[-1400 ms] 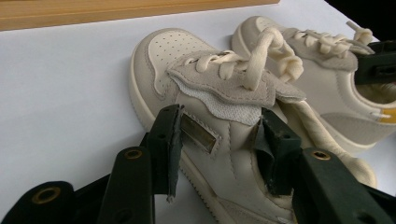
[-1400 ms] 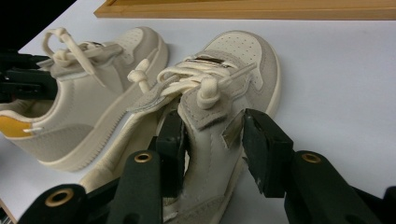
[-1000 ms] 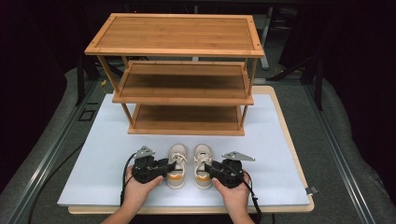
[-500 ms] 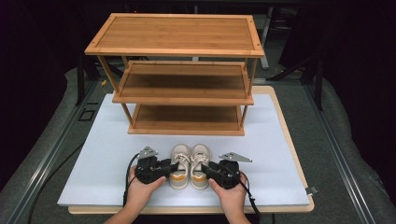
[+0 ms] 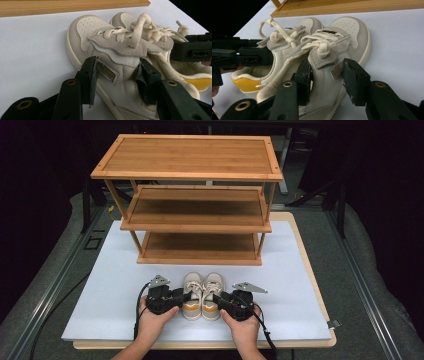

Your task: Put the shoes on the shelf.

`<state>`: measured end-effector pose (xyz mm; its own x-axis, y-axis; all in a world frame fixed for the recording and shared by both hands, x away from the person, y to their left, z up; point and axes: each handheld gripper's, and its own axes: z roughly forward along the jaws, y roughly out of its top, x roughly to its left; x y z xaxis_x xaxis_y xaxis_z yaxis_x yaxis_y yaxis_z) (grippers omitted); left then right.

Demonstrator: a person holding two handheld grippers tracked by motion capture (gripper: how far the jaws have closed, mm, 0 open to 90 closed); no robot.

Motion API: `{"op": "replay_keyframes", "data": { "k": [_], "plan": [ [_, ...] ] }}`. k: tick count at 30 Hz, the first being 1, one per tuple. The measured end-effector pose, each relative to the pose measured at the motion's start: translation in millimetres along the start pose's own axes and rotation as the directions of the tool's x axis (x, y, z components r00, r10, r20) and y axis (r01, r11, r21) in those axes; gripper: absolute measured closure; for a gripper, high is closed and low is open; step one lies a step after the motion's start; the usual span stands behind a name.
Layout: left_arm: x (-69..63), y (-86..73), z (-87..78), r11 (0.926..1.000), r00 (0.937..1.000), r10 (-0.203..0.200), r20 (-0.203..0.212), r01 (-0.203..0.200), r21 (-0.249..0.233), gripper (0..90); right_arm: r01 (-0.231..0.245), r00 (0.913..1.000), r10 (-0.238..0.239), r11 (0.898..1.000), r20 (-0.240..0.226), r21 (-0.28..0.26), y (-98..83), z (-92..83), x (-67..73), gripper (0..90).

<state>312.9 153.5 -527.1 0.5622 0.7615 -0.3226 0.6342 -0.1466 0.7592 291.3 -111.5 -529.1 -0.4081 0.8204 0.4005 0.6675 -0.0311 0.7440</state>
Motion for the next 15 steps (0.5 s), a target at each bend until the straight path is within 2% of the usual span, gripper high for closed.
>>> {"op": "replay_keyframes", "data": {
  "k": [11,15],
  "plan": [
    [1.2,1.9,3.9,0.9998,0.9998,-0.007,-0.018,0.006,-0.018,55.0,-0.002,1.0,0.002,1.0,-0.007,-0.016,2.6,3.7,-3.2,57.1],
    [0.8,1.5,3.8,0.9997,0.9998,-0.012,-0.016,0.012,-0.02,54.3,0.007,0.9999,-0.007,1.0,0.009,-0.025,4.7,6.6,-4.1,57.4]
  ]
}}
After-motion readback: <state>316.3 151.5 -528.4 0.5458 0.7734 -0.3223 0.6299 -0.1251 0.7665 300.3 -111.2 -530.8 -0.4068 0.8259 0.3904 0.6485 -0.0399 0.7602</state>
